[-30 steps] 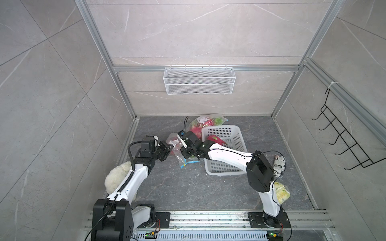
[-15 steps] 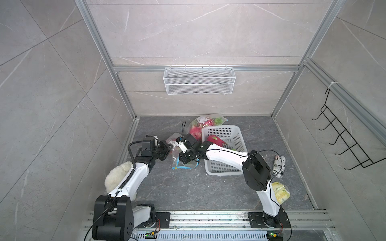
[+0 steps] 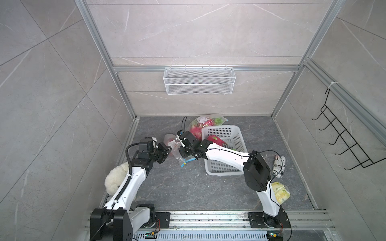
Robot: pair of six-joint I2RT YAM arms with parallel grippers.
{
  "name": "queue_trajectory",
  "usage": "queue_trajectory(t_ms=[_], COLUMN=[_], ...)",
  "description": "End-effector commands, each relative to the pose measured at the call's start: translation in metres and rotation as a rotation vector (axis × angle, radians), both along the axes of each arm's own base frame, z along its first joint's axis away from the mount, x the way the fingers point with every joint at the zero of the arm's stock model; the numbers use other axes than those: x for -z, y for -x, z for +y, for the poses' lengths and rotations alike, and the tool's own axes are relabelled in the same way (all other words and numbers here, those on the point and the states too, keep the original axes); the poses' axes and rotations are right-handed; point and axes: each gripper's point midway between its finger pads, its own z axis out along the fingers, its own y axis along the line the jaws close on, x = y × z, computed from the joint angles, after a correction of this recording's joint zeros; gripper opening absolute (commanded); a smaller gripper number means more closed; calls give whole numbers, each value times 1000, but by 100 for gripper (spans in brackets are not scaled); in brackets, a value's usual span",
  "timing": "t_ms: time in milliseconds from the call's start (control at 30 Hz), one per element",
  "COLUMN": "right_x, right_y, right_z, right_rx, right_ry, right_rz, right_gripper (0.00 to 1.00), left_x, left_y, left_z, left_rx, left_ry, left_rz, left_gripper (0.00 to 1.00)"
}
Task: Open the zip-top bag and take out the dragon fruit
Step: Pick up the dragon fruit from the zipper food storage bag.
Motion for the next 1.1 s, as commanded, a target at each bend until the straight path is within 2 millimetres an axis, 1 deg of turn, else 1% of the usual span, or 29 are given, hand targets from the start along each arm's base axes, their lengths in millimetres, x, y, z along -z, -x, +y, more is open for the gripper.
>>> queue_trajectory(t_ms=[0, 33, 133, 267, 333, 400, 467, 533, 567, 600, 633, 667, 733, 767, 833, 867, 900, 933, 1000, 1067], right_x=[-21, -20, -23, -22, -17, -8, -2, 0, 0, 2, 5, 8, 20, 26, 33, 36, 36, 36, 32, 26], right_y=[-6, -1, 2, -11, -13, -13, -15, -18, -16, -15, -14, -10, -5, -2, 5, 7, 9, 13, 21, 29], right_z=[-8, -8, -10, -17, -13, -7, -1, 4, 8, 11, 13, 15, 15, 14, 14, 14, 14, 14, 17, 22], right_rx=[-10, -29, -40, -19, -33, -55, -68, -83, -109, -129, -139, -156, -168, -168, -180, -186, -190, -198, -227, -257], right_ry=[19, 8, 3, 14, 34, 46, 44, 47, 47, 49, 52, 54, 66, 72, 66, 62, 56, 52, 19, -62], right_rz=[-60, -44, -31, -37, -38, -19, -14, -12, -3, 6, 17, 35, 78, 100, 135, 145, 154, 166, 197, 255], right_gripper=[29, 31, 32, 26, 24, 21, 21, 21, 21, 21, 21, 22, 24, 24, 26, 28, 31, 34, 38, 38], left_x=[6, 8, 14, 19, 19, 19, 21, 21, 21, 19, 15, 12, 5, 1, -4, -2, 3, 8, 20, 34], left_y=[22, 24, 27, 33, 37, 41, 44, 45, 44, 42, 39, 36, 28, 23, 15, 12, 10, 8, 6, 5], left_z=[7, 12, 15, 5, -1, -7, -12, -15, -15, -15, -14, -11, 0, 8, 25, 35, 47, 54, 62, 67], left_rx=[30, 22, 20, 77, 115, 152, 184, 207, 209, 210, 207, 193, 150, 118, 50, 7, -47, -83, -132, -179], left_ry=[-38, -44, -21, 23, 46, 72, 93, 104, 102, 98, 94, 80, 42, 21, -10, -28, -35, -31, -20, -19], left_rz=[39, 47, 74, 103, 110, 118, 131, 133, 133, 131, 123, 119, 103, 90, 61, 59, 78, 81, 94, 110], left_gripper=[0, 0, 0, 0, 0, 0, 0, 0, 9, 22, 44, 62, 88, 99, 100, 100, 100, 100, 100, 100])
